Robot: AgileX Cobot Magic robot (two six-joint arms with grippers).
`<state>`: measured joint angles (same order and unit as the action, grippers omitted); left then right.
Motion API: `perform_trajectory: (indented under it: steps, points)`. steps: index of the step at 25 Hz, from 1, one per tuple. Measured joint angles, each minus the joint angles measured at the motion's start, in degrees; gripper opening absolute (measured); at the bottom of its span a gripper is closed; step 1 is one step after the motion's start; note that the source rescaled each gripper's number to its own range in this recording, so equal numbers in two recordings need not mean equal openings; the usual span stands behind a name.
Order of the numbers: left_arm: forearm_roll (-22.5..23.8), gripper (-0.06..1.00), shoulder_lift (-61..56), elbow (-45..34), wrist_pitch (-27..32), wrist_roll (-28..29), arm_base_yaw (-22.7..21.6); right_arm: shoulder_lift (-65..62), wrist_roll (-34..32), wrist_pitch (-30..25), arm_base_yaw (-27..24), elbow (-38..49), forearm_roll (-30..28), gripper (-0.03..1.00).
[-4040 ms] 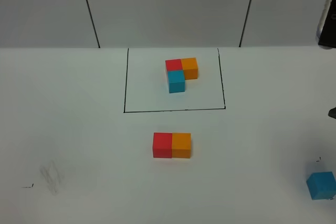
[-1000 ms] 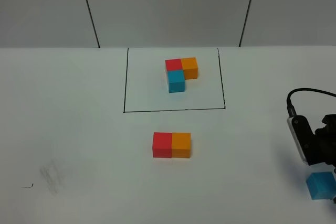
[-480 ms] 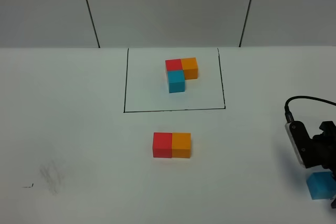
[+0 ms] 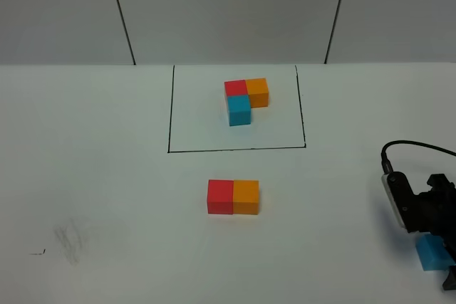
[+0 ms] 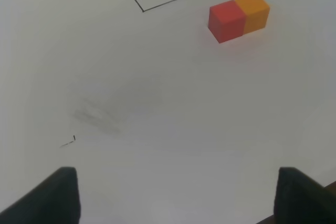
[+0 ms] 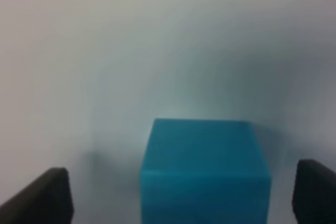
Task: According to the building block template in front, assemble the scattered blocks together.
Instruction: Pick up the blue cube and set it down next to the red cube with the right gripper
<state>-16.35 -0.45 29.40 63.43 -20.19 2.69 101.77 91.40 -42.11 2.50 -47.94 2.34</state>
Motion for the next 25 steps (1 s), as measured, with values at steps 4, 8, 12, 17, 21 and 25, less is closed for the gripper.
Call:
perform_trajectory:
  steps: [4,8,12,17,21,25]
  points:
    - [0.0,0.85,0.0,0.0,0.0,0.0,0.0,1.72,0.0,0.36,0.0,0.0,0.0,0.77]
    - [0.0,0.85,0.0,0.0,0.0,0.0,0.0,1.99,0.0,0.63,0.0,0.0,0.0,0.74]
    - [0.0,0.85,0.0,0.0,0.0,0.0,0.0,2.01,0.0,0.67,0.0,0.0,0.0,0.67]
    - [0.0,0.85,0.0,0.0,0.0,0.0,0.0,2.06,0.0,0.62,0.0,0.0,0.0,0.47]
    - [0.0,0.85,0.0,0.0,0.0,0.0,0.0,2.06,0.0,0.5,0.0,0.0,0.0,0.29]
    - [0.0,0.85,0.0,0.0,0.0,0.0,0.0,2.06,0.0,0.44,0.0,-0.02,0.0,0.2]
